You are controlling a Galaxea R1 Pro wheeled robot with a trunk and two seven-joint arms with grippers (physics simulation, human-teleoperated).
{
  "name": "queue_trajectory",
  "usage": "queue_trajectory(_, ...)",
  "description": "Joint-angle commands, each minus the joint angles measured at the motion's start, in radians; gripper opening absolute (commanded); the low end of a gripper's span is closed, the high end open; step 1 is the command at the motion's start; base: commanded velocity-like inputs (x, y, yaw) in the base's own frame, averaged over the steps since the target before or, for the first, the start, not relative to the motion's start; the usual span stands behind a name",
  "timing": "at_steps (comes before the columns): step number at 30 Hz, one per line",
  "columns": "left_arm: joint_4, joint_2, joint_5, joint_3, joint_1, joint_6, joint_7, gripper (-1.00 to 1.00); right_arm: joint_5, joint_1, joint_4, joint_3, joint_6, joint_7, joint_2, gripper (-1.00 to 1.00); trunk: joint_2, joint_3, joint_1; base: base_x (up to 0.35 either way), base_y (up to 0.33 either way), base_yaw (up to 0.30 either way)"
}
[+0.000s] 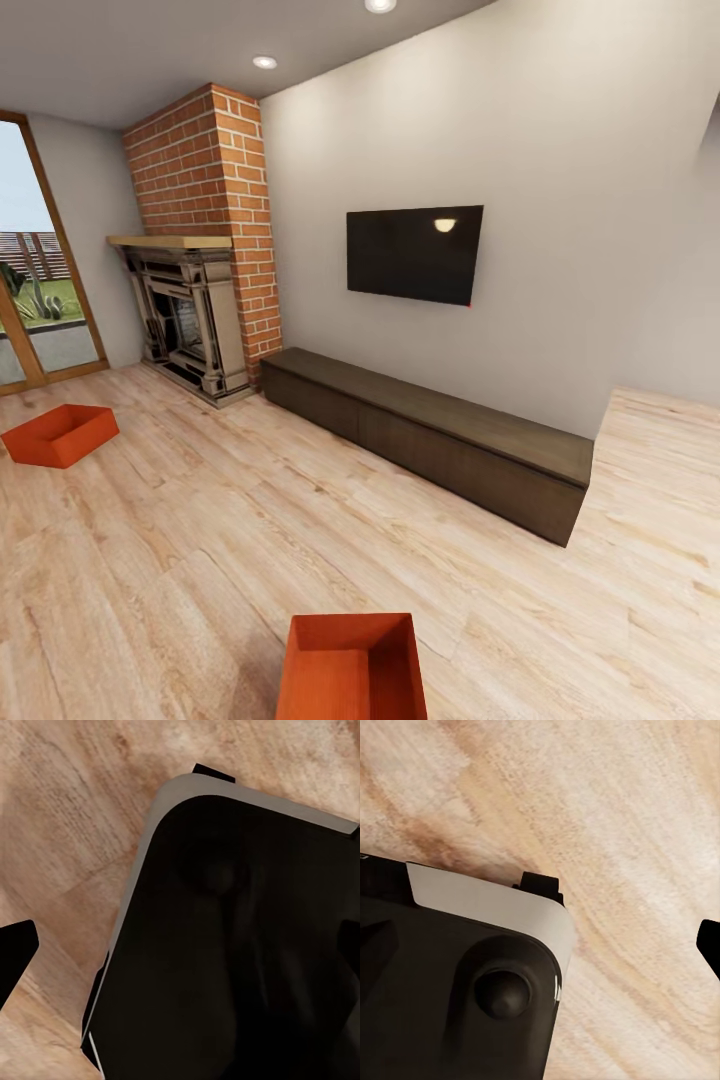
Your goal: Move the two storage containers from the living room to the garage. In the garage, place one container on the floor and stack the other container on top of it (either order is fine).
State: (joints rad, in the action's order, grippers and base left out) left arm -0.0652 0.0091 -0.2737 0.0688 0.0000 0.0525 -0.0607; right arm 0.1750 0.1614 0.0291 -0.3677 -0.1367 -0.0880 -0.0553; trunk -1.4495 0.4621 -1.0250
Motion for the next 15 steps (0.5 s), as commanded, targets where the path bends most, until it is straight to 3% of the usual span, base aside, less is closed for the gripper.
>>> queue_trajectory(1, -0.001, 0.000, -0.001, 0.006, 0.000, 0.002, -0.001, 1.00, 0.011, 0.001, 0.003, -0.007, -0.007, -0.006, 0.000, 1.00, 0.000, 0.001, 0.000, 0.000, 0.000, 0.000)
queue_trajectory(15, -0.001, 0.000, -0.001, 0.006, 0.000, 0.001, -0.001, 1.00, 0.011, 0.001, 0.003, -0.005, -0.012, -0.005, 0.000, 1.00, 0.000, 0.001, 0.000, 0.000, 0.000, 0.000)
